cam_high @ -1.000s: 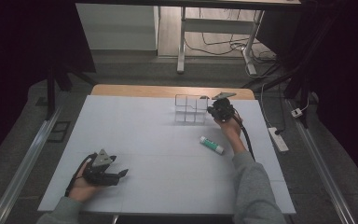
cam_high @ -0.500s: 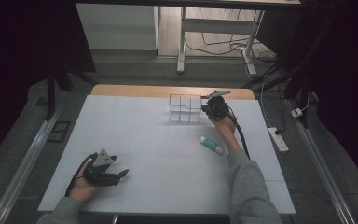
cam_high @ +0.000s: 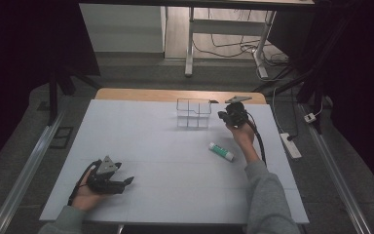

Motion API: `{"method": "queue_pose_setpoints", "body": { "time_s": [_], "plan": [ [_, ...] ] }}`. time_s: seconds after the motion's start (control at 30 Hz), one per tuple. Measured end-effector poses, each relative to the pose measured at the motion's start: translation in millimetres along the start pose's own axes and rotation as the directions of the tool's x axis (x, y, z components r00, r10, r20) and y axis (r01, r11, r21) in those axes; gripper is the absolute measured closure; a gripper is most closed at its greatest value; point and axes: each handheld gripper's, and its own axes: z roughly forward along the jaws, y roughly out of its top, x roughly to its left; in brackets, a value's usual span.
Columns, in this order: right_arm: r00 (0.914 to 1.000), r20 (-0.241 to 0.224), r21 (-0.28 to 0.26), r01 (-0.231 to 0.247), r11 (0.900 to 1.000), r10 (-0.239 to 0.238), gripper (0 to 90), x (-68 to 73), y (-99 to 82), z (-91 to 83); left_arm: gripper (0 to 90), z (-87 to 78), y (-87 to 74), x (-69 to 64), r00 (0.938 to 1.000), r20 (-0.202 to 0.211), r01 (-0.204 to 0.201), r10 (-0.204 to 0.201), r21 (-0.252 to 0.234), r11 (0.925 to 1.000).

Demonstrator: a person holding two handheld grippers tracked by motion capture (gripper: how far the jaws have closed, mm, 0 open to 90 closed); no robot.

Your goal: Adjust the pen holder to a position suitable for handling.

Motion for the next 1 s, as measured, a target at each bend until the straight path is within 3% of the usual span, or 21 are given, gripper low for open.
{"method": "queue_pose_setpoints", "body": {
  "time_s": [0.1, 0.33, 0.53, 0.7, 1.0],
  "plan": [
    [0.9998, -0.014, 0.008, -0.013, 0.9999, 0.013, 85.5, -1.3, -6.0, -9.6, 26.6, -0.7, 0.1, 0.2, 1.0, -0.003, 0.001, -0.001, -0.005, 1.0],
    [0.9954, -0.071, 0.019, -0.063, 0.9978, 0.064, 60.4, -3.9, -21.5, -32.3, 26.7, -1.1, 0.5, 1.5, 0.9999, -0.005, 0.013, -0.013, -0.019, 0.9997],
    [0.995, -0.084, 0.045, -0.049, 0.9978, 0.053, 50.0, -2.1, -29.1, -45.8, 26.6, -1.1, 0.6, 2.1, 0.9997, 0.0, 0.024, -0.024, -0.024, 0.9994],
    [0.9934, -0.102, 0.04, -0.05, 0.9979, 0.054, 44.1, 0.7, -33.0, -64.6, 26.6, -1.3, 0.7, 1.9, 0.9997, -0.002, 0.025, -0.026, -0.023, 0.9994],
    [0.9932, -0.115, 0.022, -0.011, 0.9997, 0.013, 39.2, 12.6, -36.3, -97.7, 26.6, -1.7, 0.9, 1.5, 0.9997, -0.009, 0.023, -0.023, -0.023, 0.9995]
  ]
}}
